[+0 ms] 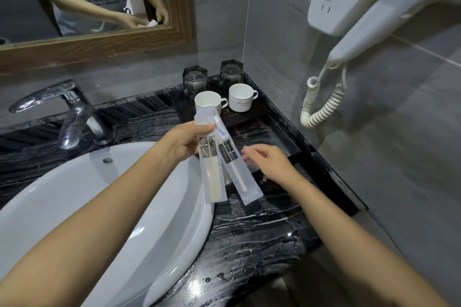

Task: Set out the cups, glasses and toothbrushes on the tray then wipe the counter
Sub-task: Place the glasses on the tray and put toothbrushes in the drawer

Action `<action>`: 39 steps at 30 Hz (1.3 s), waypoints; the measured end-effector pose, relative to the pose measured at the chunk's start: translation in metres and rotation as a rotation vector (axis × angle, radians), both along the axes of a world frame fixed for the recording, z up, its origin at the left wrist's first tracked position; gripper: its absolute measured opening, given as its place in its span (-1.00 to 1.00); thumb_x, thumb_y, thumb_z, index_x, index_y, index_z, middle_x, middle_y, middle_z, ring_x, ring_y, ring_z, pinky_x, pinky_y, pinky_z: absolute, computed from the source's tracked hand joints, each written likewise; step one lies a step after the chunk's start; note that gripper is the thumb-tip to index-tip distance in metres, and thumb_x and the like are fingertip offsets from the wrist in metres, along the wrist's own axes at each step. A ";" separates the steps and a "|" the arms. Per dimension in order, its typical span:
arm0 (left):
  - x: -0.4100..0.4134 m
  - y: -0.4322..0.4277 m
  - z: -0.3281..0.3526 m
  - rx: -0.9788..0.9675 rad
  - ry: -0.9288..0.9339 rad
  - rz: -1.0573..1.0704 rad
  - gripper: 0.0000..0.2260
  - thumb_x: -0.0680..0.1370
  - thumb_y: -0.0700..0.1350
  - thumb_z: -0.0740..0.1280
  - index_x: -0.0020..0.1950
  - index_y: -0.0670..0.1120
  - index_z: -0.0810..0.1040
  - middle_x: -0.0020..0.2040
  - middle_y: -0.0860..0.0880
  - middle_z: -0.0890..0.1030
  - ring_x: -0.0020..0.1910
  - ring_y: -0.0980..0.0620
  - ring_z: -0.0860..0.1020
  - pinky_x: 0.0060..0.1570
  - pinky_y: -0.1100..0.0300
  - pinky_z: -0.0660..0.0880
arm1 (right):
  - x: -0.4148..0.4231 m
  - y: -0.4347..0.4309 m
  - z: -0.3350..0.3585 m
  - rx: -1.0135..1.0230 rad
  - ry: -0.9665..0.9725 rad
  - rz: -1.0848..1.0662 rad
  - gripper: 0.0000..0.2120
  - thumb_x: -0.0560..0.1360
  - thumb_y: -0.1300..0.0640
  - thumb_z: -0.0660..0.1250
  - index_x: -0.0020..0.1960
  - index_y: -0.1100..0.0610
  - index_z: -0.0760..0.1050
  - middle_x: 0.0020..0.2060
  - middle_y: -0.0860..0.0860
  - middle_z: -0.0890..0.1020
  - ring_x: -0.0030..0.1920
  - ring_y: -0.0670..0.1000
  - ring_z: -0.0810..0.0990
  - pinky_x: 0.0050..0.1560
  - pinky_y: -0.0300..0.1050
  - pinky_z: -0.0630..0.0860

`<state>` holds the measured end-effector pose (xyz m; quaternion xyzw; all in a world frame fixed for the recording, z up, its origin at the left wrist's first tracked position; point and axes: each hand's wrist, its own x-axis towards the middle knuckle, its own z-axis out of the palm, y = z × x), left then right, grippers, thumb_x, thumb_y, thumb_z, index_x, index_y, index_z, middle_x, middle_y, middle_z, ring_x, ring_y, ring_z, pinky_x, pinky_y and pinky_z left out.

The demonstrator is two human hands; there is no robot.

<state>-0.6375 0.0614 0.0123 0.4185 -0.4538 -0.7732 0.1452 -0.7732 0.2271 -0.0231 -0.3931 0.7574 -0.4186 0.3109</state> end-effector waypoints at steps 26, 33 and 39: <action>0.012 -0.024 0.000 0.166 0.020 0.165 -0.94 0.52 -0.25 0.32 -0.03 -0.16 0.56 -0.36 -0.04 0.70 -0.42 0.09 0.66 -0.52 0.27 0.56 | -0.069 -0.037 0.009 0.297 -0.275 -0.255 -0.78 0.38 0.31 0.45 0.00 0.36 0.60 -0.32 0.11 0.59 -0.32 0.02 0.54 -0.20 -0.12 0.50; 0.016 -0.033 -0.004 0.190 -0.003 0.194 -0.92 0.51 -0.24 0.34 -0.03 -0.15 0.59 -0.36 -0.04 0.70 -0.42 0.10 0.66 -0.56 0.31 0.52 | -0.073 -0.071 -0.014 0.335 -0.314 -0.273 -0.86 0.40 0.33 0.42 -0.31 0.21 0.54 -0.36 0.10 0.56 -0.38 0.01 0.52 -0.43 -0.23 0.46; 0.014 -0.039 -0.011 0.214 -0.012 0.217 -0.92 0.49 -0.24 0.36 -0.04 -0.16 0.59 -0.35 -0.05 0.70 -0.40 0.09 0.67 -0.57 0.32 0.50 | -0.080 -0.083 -0.041 0.421 -0.197 -0.274 -0.91 0.36 0.35 0.45 -0.26 0.24 0.55 -0.36 0.12 0.55 -0.39 0.00 0.49 -0.31 -0.17 0.49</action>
